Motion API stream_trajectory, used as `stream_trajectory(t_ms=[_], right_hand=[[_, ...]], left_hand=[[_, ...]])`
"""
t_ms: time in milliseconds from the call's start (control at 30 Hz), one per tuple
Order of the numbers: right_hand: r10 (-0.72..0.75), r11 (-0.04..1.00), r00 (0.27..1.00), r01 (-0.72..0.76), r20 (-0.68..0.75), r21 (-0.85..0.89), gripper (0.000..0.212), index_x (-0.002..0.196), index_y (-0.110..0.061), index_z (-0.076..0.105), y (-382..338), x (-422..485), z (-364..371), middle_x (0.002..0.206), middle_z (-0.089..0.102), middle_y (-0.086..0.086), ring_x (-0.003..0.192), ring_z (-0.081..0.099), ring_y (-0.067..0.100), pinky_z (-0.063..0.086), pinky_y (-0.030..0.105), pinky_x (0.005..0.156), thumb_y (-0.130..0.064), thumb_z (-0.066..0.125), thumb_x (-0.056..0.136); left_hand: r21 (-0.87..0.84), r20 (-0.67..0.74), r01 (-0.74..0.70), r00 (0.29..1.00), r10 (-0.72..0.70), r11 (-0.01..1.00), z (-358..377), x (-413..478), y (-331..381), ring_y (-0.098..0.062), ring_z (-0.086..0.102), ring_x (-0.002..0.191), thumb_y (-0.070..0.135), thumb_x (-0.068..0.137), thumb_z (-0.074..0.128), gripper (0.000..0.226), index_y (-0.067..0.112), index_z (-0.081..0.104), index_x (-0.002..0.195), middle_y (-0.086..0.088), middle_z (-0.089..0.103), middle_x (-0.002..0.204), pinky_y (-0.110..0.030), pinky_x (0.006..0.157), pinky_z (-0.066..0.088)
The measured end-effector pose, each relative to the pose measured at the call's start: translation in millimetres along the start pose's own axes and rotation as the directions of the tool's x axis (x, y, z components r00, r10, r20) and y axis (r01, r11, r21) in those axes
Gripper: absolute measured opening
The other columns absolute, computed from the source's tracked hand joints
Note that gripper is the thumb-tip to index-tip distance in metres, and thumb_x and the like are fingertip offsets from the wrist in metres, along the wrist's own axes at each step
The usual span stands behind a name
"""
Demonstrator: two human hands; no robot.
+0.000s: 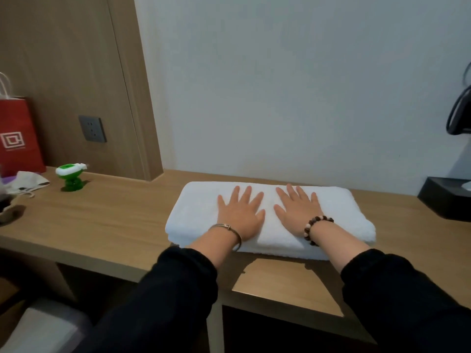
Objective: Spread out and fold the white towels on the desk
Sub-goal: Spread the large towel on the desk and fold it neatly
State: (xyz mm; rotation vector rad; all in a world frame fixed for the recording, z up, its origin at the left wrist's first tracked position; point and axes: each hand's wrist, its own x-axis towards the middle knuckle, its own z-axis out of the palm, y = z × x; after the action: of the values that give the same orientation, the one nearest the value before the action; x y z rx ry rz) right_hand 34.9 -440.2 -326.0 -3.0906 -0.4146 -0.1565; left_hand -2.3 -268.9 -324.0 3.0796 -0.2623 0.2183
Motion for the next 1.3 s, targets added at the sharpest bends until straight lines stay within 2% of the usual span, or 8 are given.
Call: stream_trajectory(t_ms=[233,500,667,767,900,1033,1133,1300], right_hand=[[0.152,0.978,0.981,-0.132,0.119,-0.164,0.058,0.149,-0.04,0.008,75,12,-36,0.158,0.017,-0.004,0.143,0.017,0.028,0.008,0.06,0.113,-0.059,0.013,0.094],[-0.025,0.983,0.997,0.011,0.077,0.184,0.043,0.123,-0.018,0.057,31,-12,-61,0.138,0.051,0.009,0.121,0.048,0.029,0.036,0.034,0.095,-0.039,0.026,0.101],[-0.047,0.703,0.998,0.001,0.045,0.711,0.036,0.118,-0.009,0.065,-26,-40,-39,0.108,0.065,0.018,0.091,0.057,0.031,0.042,0.025,0.071,-0.022,0.037,0.1],[-0.02,0.57,1.0,0.001,0.013,0.822,0.037,0.121,-0.016,0.064,-45,-55,-23,0.078,0.054,0.003,0.07,0.046,0.016,0.038,0.024,0.063,-0.024,0.035,0.1],[-0.045,0.3,0.997,-0.047,0.063,0.953,0.037,0.116,-0.019,0.066,-33,-71,-23,0.082,0.058,0.002,0.079,0.053,0.017,0.043,0.03,0.078,-0.023,0.034,0.1],[-0.306,0.519,0.948,0.091,0.086,0.85,0.045,0.134,-0.029,0.048,-10,-90,-21,0.13,0.051,-0.008,0.118,0.048,0.006,0.042,0.026,0.098,-0.013,0.05,0.092],[-0.267,0.664,0.964,0.185,-0.002,0.725,0.061,0.134,-0.042,0.04,-14,-102,-13,0.128,0.044,-0.019,0.115,0.044,-0.002,0.041,0.015,0.091,-0.025,0.067,0.081],[-0.187,0.842,0.902,0.351,-0.39,0.409,0.043,0.122,-0.026,0.057,-30,-101,2,0.114,0.061,-0.008,0.101,0.055,0.011,0.039,0.022,0.083,-0.02,0.063,0.08]], left_hand=[[-0.003,-0.027,-0.028,0.999,0.028,1.0,14,6,-22,-0.019,-0.006,0.146,0.04,0.095,0.014,0.053,0.04,0.007,0.148,0.009,0.0,0.159,-0.057,0.112,-0.001],[0.189,0.142,0.113,0.98,-0.141,0.975,-15,23,-75,-0.026,-0.001,0.145,0.03,0.098,0.02,0.053,0.044,0.006,0.147,0.011,-0.001,0.158,-0.063,0.11,0.004],[0.119,0.217,0.216,0.947,-0.237,0.969,-36,20,-58,-0.033,0.039,0.13,0.018,0.097,0.035,0.041,0.006,0.048,0.134,-0.016,0.041,0.143,-0.041,0.107,0.031],[-0.073,0.125,0.275,0.956,-0.264,0.959,-21,6,-42,-0.028,0.027,0.137,0.031,0.097,0.025,0.05,0.007,0.033,0.14,-0.009,0.03,0.149,-0.047,0.109,0.023],[-0.075,0.112,0.248,0.964,-0.239,0.966,-10,-1,-48,-0.022,0.008,0.144,0.042,0.099,0.015,0.059,0.012,0.009,0.15,0.0,0.009,0.158,-0.05,0.113,0.012],[-0.056,0.106,0.247,0.965,-0.241,0.967,-1,2,-45,-0.021,0.005,0.145,0.046,0.099,0.013,0.062,0.014,0.005,0.15,0.0,0.004,0.159,-0.051,0.113,0.009],[-0.051,0.112,0.26,0.961,-0.253,0.964,3,4,-44,-0.02,0.0,0.146,0.047,0.098,0.012,0.063,0.015,0.001,0.151,0.001,-0.002,0.159,-0.051,0.113,0.005],[-0.062,0.076,0.25,0.967,-0.245,0.966,8,2,-46,-0.02,-0.001,0.146,0.047,0.098,0.013,0.063,0.016,0.001,0.151,0.001,-0.002,0.159,-0.051,0.113,0.004]])
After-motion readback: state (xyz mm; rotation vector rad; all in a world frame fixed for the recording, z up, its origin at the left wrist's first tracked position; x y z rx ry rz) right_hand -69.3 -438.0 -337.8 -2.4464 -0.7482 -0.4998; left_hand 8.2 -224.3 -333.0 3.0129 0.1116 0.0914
